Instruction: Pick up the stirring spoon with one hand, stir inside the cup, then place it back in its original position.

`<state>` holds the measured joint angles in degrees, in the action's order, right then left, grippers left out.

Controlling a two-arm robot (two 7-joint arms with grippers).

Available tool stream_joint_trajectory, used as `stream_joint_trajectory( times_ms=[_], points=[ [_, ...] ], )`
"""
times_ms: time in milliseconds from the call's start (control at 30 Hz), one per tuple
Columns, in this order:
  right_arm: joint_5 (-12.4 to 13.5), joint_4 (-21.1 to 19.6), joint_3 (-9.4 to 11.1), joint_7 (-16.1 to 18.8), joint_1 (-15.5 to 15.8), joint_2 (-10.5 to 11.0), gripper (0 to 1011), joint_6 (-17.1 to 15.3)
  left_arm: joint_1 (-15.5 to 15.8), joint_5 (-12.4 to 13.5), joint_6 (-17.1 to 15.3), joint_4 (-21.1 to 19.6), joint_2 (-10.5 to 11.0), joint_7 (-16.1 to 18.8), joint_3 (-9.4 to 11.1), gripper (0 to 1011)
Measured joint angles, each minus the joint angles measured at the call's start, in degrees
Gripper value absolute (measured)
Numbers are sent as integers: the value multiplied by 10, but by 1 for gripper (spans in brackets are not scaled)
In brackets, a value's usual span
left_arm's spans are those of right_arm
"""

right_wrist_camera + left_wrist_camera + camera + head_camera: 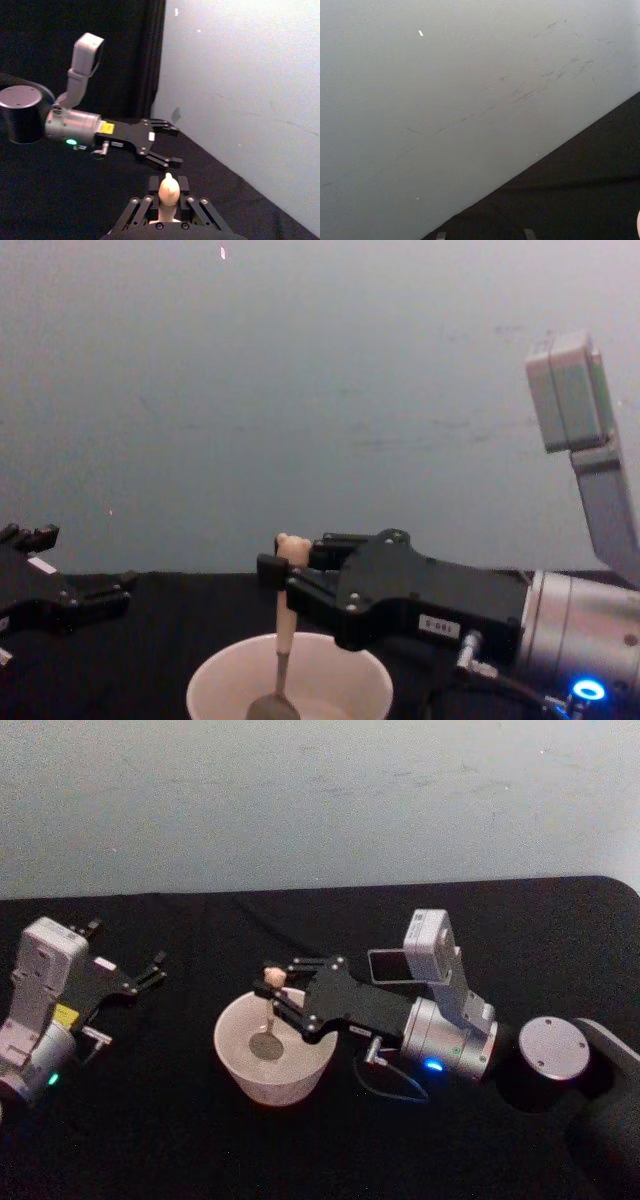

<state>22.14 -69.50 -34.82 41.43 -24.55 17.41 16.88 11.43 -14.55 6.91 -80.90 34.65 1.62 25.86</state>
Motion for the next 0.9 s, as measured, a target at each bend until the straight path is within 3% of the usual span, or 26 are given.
stream_joint_trajectory(
  times_ms=[267,900],
  points=[
    [2,5,15,-9,-2,-1,212,-1,0,0,0,0,0,0,0,1001],
    [-4,7,24,-10,4,6,213,0,0,0,0,0,0,0,0,1001]
  ],
)
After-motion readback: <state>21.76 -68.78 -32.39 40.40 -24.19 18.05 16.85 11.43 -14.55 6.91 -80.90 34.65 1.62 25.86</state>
